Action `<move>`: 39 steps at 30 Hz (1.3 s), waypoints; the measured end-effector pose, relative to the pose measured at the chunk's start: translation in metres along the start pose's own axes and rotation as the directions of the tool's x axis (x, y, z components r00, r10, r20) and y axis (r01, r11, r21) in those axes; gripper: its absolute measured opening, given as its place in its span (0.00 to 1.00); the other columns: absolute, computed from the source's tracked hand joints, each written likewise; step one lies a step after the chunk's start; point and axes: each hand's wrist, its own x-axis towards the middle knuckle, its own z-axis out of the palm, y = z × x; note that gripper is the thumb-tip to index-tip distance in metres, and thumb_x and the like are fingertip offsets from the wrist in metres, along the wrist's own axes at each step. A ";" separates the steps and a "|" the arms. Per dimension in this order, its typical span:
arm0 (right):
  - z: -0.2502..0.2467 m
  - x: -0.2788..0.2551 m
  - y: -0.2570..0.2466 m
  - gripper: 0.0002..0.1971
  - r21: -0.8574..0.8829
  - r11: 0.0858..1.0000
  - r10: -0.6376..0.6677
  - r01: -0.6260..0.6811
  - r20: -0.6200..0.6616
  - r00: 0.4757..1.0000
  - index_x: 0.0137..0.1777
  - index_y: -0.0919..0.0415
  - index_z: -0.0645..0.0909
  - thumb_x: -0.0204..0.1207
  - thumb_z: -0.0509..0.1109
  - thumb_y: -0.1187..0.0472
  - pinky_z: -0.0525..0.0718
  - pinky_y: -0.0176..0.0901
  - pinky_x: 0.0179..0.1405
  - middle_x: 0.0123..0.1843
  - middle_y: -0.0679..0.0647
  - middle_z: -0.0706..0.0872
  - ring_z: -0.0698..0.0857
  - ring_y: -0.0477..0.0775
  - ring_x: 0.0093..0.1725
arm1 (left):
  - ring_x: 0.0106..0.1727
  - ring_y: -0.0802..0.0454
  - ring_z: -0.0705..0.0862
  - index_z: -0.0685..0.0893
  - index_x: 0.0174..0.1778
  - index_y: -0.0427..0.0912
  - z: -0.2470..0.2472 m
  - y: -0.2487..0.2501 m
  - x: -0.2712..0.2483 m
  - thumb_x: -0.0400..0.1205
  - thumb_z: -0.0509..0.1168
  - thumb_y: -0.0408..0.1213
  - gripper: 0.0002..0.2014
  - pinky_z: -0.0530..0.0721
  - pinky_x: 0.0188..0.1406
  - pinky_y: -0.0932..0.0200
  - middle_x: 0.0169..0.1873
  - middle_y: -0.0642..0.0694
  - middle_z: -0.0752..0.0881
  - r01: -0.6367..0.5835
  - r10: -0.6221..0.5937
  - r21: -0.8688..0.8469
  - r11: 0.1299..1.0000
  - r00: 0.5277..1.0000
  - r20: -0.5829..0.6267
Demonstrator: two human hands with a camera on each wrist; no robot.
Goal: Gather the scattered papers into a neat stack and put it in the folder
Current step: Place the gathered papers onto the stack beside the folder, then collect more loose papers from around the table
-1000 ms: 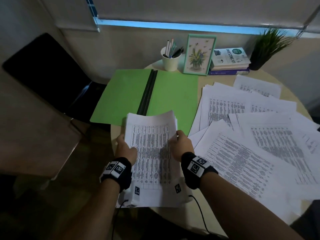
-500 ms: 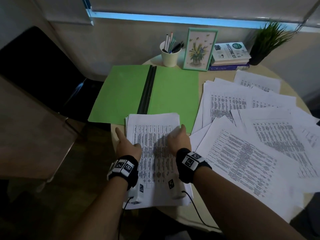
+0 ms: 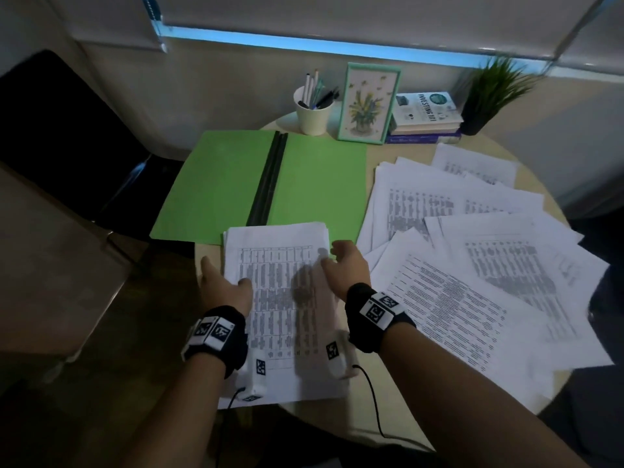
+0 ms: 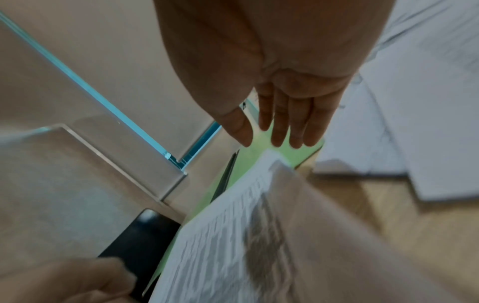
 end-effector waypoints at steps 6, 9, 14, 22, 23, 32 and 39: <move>-0.088 0.020 0.036 0.12 -0.086 0.995 -0.066 0.059 -0.081 0.995 0.55 0.57 0.85 0.71 0.72 0.65 0.84 0.41 0.56 0.52 0.50 0.90 0.86 0.49 0.50 | 0.56 0.49 0.82 0.66 0.77 0.46 0.038 0.046 -0.035 0.81 0.64 0.29 0.28 0.84 0.56 0.50 0.64 0.49 0.80 -0.282 0.291 -0.157 0.946 0.956 0.031; -0.140 0.029 0.067 0.16 -0.187 0.982 -0.027 0.006 -0.106 0.994 0.59 0.55 0.83 0.71 0.73 0.63 0.77 0.36 0.51 0.58 0.50 0.88 0.85 0.49 0.54 | 0.58 0.48 0.82 0.70 0.74 0.46 0.073 0.073 -0.061 0.81 0.63 0.29 0.24 0.84 0.57 0.50 0.66 0.46 0.80 -0.372 0.394 -0.142 0.918 0.898 0.197; -0.217 0.027 0.129 0.20 -0.237 0.965 0.083 -0.113 -0.133 0.988 0.66 0.57 0.81 0.74 0.76 0.58 0.75 0.38 0.50 0.65 0.52 0.85 0.83 0.54 0.59 | 0.73 0.42 0.73 0.60 0.82 0.45 0.137 0.091 -0.088 0.80 0.69 0.42 0.35 0.75 0.70 0.47 0.76 0.43 0.71 -0.489 0.381 0.138 0.861 0.801 0.462; -0.292 0.023 0.190 0.17 -0.187 0.973 0.096 -0.137 -0.212 0.973 0.63 0.57 0.82 0.74 0.75 0.58 0.76 0.39 0.52 0.61 0.53 0.87 0.82 0.51 0.54 | 0.75 0.39 0.71 0.58 0.82 0.43 0.198 0.094 -0.101 0.64 0.76 0.64 0.55 0.72 0.72 0.40 0.76 0.41 0.70 -0.492 0.350 0.448 0.747 0.863 0.363; -0.297 0.024 0.194 0.17 -0.178 0.974 0.097 -0.136 -0.215 0.972 0.63 0.57 0.83 0.74 0.75 0.56 0.76 0.39 0.53 0.60 0.52 0.87 0.82 0.52 0.54 | 0.76 0.39 0.70 0.58 0.82 0.43 0.203 0.096 -0.104 0.63 0.76 0.65 0.56 0.72 0.72 0.40 0.77 0.41 0.70 -0.492 0.351 0.453 0.744 0.864 0.361; -0.318 0.039 0.206 0.13 -0.172 0.977 0.098 -0.126 -0.162 0.982 0.57 0.55 0.83 0.75 0.75 0.54 0.74 0.36 0.49 0.48 0.47 0.85 0.83 0.50 0.50 | 0.74 0.37 0.71 0.61 0.80 0.46 0.235 0.117 -0.119 0.50 0.81 0.66 0.64 0.69 0.71 0.36 0.73 0.39 0.73 -0.403 0.267 0.641 0.653 0.915 0.303; -0.329 0.042 0.210 0.14 -0.193 0.976 0.068 -0.103 -0.182 0.981 0.60 0.54 0.83 0.74 0.74 0.58 0.76 0.36 0.51 0.57 0.49 0.88 0.85 0.51 0.56 | 0.46 0.40 0.81 0.87 0.47 0.52 0.211 0.130 -0.108 0.72 0.73 0.51 0.11 0.65 0.48 0.50 0.37 0.49 0.85 -0.363 0.271 0.684 0.633 0.931 0.243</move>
